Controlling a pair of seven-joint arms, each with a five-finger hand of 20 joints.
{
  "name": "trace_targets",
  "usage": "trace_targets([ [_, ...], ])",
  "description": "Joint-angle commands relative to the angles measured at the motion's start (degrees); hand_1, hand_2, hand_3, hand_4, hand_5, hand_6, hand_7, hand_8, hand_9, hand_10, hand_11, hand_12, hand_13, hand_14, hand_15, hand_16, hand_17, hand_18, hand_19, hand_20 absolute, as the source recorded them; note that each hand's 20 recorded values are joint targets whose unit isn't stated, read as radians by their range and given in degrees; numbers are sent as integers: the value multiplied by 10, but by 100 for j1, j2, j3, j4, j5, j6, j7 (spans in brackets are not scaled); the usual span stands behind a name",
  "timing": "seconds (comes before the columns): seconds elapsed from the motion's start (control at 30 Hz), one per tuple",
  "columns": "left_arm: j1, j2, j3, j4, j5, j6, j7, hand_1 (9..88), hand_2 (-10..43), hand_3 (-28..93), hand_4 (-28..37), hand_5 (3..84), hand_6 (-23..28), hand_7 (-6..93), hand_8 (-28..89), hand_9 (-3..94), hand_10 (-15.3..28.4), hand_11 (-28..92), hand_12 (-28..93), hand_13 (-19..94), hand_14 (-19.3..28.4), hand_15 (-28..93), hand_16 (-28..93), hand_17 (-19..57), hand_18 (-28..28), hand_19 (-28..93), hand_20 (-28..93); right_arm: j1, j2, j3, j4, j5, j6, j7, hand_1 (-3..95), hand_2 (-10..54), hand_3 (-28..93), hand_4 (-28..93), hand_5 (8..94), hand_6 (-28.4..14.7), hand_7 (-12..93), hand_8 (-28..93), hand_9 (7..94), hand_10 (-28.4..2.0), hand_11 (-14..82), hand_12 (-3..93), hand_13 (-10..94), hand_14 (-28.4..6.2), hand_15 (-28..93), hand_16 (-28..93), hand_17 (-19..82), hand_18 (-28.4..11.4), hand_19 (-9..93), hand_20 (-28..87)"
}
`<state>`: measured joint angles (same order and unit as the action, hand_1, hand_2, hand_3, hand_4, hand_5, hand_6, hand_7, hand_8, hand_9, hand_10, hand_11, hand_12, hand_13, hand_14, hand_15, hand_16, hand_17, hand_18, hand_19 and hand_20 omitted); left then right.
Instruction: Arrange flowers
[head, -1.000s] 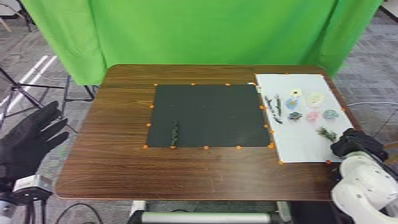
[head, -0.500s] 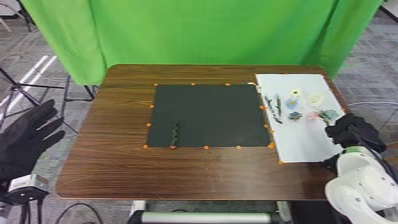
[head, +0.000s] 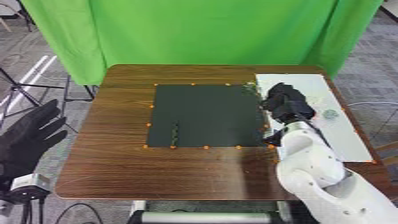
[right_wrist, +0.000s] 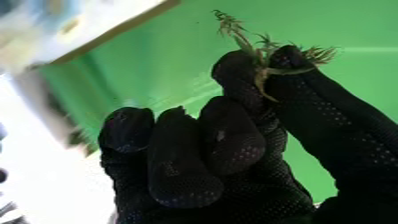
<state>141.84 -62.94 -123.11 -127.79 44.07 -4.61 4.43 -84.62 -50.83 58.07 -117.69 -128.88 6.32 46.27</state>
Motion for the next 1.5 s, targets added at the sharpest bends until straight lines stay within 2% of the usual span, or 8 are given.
trace_targets([
  [0.03,-36,41,88,16,-14,-46,-98,224,-79,690,-281,239,12,179,-91,188,87,91,204,146,119,122,81,-113,184,343,106,527,-1083,-1085,792,-308,-702,-167,316,-36,909,-82,682,-5,610,283,786,-105,714,552,747,-104,895,401,309,-236,901,547],
  [0.37,-47,58,118,35,-24,-43,-131,224,-79,690,-281,240,12,179,-91,188,88,91,205,146,119,123,81,-113,184,341,105,593,-1494,-1521,1309,-603,-1012,-121,319,-44,906,-83,693,2,605,268,799,-101,707,547,760,-99,890,393,321,-238,908,541],
  [0.6,-45,65,147,40,-31,-24,-129,224,-79,691,-282,240,12,180,-91,188,87,91,205,146,119,123,81,-113,184,341,106,630,-1685,-1593,1399,-643,-1107,-206,354,-39,837,-169,711,5,594,225,808,-98,695,538,771,-93,879,386,333,-239,917,523],
  [0.73,-71,88,164,54,-29,-41,-148,225,-78,689,-282,240,12,179,-91,188,88,92,205,146,119,124,80,-113,184,341,106,657,-1776,-1607,1459,-604,-1164,-194,311,-18,822,-208,732,0,555,193,814,-98,679,530,778,-92,869,381,339,-241,920,517],
  [0.83,-77,82,164,54,-28,-43,-158,225,-78,690,-282,240,12,180,-91,188,88,91,203,146,119,124,81,-112,184,341,106,649,-1824,-1595,1473,-616,-1192,-222,265,-1,819,-219,750,-3,570,-41,817,-97,669,526,784,-90,859,381,345,-244,926,507],
  [0.9,-75,86,176,53,-33,-26,-160,226,-75,687,-281,240,12,179,-91,188,88,91,204,146,119,123,81,-113,184,342,106,653,-1850,-1568,1485,-589,-1281,-196,245,-4,806,-224,757,-4,571,-107,819,-97,663,522,787,-88,853,380,347,-245,927,506],
  [1.33,-51,65,148,49,-29,-22,-168,227,-75,687,-279,240,12,179,-90,188,88,91,204,146,119,123,81,-113,184,343,106,628,-1796,-1303,1259,-570,-1529,-93,151,-14,750,-256,762,-9,514,-103,821,-94,629,517,794,-84,828,388,351,-247,929,503],
  [1.5,-6,28,126,31,-27,-14,-151,227,-73,685,-278,239,12,179,-90,188,88,91,204,146,119,123,81,-113,184,343,105,612,-1567,-1152,1053,-715,-1305,-37,123,-2,736,-251,755,-20,476,-97,814,-99,618,516,788,-87,817,393,347,-250,929,504],
])
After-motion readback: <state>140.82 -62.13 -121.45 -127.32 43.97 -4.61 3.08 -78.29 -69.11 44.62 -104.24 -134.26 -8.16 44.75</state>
